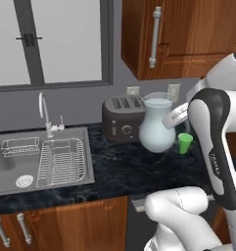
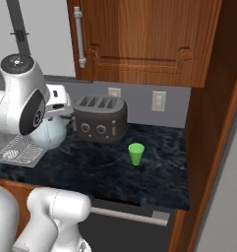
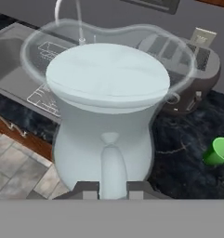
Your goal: Place the pitcher and cup on the dining counter for serving.
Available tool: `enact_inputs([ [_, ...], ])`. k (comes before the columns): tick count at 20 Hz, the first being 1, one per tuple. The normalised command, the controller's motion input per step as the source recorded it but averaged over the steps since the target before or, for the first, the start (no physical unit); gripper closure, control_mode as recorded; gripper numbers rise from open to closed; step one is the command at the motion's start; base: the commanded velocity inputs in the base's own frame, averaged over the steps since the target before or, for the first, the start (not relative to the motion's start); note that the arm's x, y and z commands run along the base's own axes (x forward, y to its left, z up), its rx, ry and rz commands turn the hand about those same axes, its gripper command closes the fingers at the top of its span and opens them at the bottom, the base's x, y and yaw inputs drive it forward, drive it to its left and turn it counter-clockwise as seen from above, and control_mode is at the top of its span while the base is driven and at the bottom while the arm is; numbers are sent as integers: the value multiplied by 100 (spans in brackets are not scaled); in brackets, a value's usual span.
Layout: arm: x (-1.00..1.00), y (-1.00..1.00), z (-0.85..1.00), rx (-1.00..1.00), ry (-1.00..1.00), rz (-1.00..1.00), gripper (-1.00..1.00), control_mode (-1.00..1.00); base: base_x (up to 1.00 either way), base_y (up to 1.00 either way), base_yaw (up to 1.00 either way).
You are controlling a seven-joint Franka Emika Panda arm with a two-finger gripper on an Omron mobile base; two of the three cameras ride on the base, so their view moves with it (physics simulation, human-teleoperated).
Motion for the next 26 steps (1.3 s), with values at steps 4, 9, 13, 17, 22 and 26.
enact_inputs([
  [4,0,0,0,0,0,0,100,100,-85,0,35],
  [9,0,0,0,0,0,0,100,100,-95,0,64],
  [13,0,0,0,0,0,0,100,100,-69,0,77],
  [17,0,0,0,0,0,0,100,100,-33,1,82],
  [22,0,0,0,0,0,0,100,100,-3,10,80],
  [26,0,0,0,0,0,0,100,100,0,16,78],
])
